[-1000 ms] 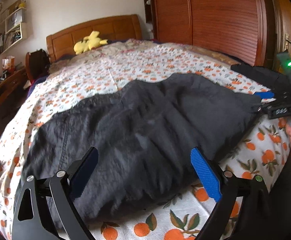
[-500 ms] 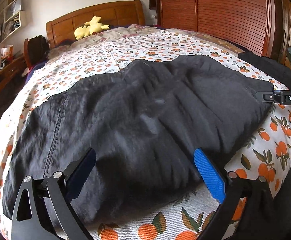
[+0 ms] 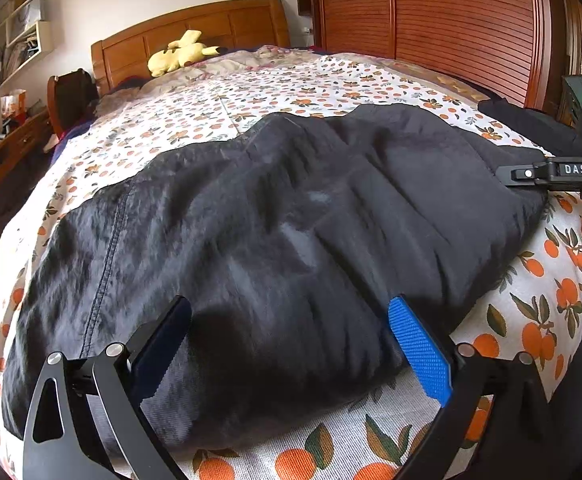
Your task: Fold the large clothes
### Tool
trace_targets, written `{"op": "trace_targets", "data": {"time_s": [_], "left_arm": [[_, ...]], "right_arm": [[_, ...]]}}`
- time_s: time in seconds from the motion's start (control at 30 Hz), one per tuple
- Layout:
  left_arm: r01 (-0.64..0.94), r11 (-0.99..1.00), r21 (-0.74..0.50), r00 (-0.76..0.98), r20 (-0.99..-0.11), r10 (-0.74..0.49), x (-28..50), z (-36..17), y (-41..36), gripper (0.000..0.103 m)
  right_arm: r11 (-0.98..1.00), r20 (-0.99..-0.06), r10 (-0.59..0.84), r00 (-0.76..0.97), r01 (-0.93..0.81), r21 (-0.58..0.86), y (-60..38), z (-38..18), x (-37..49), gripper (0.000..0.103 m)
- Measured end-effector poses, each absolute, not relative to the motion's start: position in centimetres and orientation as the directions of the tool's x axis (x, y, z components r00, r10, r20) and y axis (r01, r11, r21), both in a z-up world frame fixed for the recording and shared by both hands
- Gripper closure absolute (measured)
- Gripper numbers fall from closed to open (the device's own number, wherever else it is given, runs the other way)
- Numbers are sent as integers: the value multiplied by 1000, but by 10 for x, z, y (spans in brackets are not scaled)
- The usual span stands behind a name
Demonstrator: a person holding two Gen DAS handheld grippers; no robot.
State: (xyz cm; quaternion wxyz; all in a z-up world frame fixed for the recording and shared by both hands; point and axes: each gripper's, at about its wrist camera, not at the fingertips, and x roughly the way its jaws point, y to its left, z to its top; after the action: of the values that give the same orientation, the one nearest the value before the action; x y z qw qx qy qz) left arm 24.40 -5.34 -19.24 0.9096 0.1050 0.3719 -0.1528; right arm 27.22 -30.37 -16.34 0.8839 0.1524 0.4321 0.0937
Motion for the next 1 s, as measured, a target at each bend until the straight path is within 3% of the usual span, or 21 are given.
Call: {"op": "trace_targets", "data": {"time_s": [0.03, 0.13, 0.37, 1.0], "left_arm": [[356, 931, 78, 677, -709, -199, 244, -193, -53, 3], [355, 931, 79, 677, -709, -198, 244, -192, -54, 3], [356, 931, 82, 673, -714, -194, 244, -195, -51, 3], [300, 953, 31, 725, -656, -207, 225, -161, -5, 3]], "right_arm": [[936, -733, 301, 610, -40, 351, -302, -162, 272, 71], [941, -716, 302, 630, -74, 332, -298, -149, 271, 84], [950, -629, 305, 715, -180, 257, -271, -107, 257, 87], [947, -611, 321, 724, -256, 194, -222, -73, 266, 89]]}}
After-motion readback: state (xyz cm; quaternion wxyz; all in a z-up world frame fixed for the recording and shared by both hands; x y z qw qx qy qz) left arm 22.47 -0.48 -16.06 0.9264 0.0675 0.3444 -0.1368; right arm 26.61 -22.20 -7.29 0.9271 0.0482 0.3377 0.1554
